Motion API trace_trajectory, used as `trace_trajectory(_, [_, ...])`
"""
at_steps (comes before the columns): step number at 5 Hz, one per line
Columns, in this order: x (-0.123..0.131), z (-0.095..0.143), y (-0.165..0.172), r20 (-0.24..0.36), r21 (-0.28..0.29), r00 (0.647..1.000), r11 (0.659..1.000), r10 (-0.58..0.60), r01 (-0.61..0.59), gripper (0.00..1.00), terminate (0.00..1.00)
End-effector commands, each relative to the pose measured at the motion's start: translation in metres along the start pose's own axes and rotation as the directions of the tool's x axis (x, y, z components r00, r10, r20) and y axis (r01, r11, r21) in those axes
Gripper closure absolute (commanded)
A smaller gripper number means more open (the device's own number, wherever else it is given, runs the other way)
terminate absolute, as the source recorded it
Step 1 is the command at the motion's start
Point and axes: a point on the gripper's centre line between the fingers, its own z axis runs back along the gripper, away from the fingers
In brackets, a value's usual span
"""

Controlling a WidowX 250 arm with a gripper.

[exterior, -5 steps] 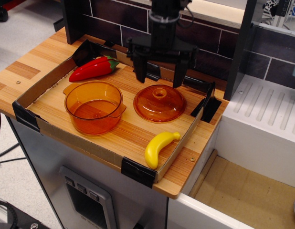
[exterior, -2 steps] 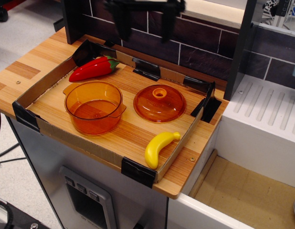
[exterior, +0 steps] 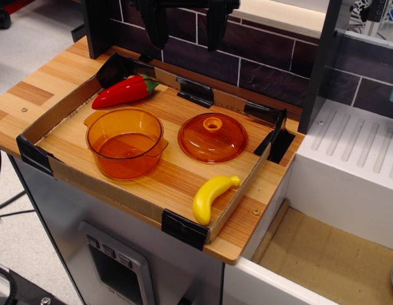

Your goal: Take lid off pot

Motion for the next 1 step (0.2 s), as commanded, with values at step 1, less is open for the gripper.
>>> trace_trajectory(1, [0.0027,0.0162,-0.0009,0.05,-0.01,0.999,1.0,-0.014,0.014,0.0,1.0])
